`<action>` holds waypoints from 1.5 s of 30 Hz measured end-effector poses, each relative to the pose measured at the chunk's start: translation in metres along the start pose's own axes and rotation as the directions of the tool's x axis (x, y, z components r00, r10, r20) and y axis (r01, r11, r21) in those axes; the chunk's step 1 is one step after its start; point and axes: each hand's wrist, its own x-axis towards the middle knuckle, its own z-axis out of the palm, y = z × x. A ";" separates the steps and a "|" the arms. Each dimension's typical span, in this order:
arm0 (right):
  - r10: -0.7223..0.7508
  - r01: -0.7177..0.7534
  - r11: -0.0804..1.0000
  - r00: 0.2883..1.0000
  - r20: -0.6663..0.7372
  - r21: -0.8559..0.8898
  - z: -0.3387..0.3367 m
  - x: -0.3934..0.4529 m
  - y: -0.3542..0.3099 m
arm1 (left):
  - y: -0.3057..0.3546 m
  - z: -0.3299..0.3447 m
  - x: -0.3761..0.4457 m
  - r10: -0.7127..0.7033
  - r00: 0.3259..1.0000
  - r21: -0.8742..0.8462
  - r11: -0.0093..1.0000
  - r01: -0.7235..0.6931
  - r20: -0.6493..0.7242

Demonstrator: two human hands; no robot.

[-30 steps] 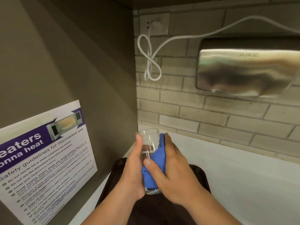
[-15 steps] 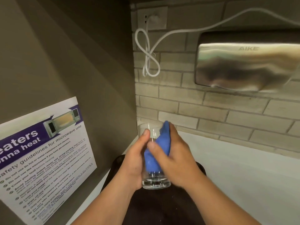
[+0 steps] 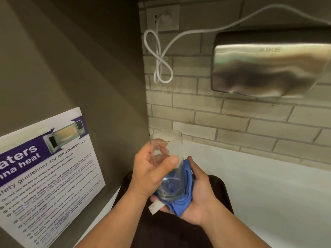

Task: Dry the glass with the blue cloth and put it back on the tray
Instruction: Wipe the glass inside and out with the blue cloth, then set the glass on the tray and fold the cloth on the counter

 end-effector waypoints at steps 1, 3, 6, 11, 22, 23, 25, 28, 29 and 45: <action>0.010 -0.010 1.000 1.000 -0.026 -0.012 -0.006 0.000 0.001 | -0.004 -0.003 -0.001 -0.008 0.999 0.002 1.000 0.008 -0.032; 0.013 -0.016 0.999 0.999 -0.049 -0.049 -0.018 -0.002 0.001 | -0.012 -0.014 -0.005 -0.024 0.993 0.032 0.999 0.028 -0.116; 0.040 -0.043 0.997 0.998 -0.044 -0.068 -0.043 -0.004 -0.003 | -0.034 -0.040 -0.015 -0.099 0.972 0.128 0.983 0.128 -0.215; 0.074 -0.068 0.996 0.992 0.104 -0.060 -0.055 -0.013 -0.019 | -0.074 -0.062 -0.049 -0.289 0.933 0.293 0.892 0.344 -0.214; 0.140 -0.050 0.953 0.947 0.288 -0.298 -0.038 -0.019 -0.052 | -0.023 -0.062 -0.023 -0.307 0.951 0.583 0.779 0.232 0.032; 0.149 -0.055 0.944 0.951 0.270 -0.327 -0.035 -0.018 -0.055 | -0.006 -0.050 -0.013 -0.216 0.975 0.579 0.803 0.142 0.060; 0.152 -0.043 0.925 0.952 0.265 -0.378 -0.027 -0.020 -0.059 | 0.023 -0.019 0.004 -0.126 0.964 0.600 0.799 -0.041 0.233; 0.121 0.002 0.901 0.959 0.255 -0.434 -0.019 -0.029 -0.063 | 0.046 0.031 0.019 -0.100 0.865 0.619 0.739 -0.267 0.492; 0.124 -0.008 0.887 0.967 0.221 -0.461 -0.019 -0.035 -0.066 | 0.049 0.042 0.024 -0.065 0.849 0.609 0.726 -0.320 0.524; -0.449 -0.403 -0.317 0.861 -0.238 -0.859 -0.110 -0.175 -0.137 | 0.019 0.178 0.032 -0.298 0.599 0.585 0.723 -0.366 0.743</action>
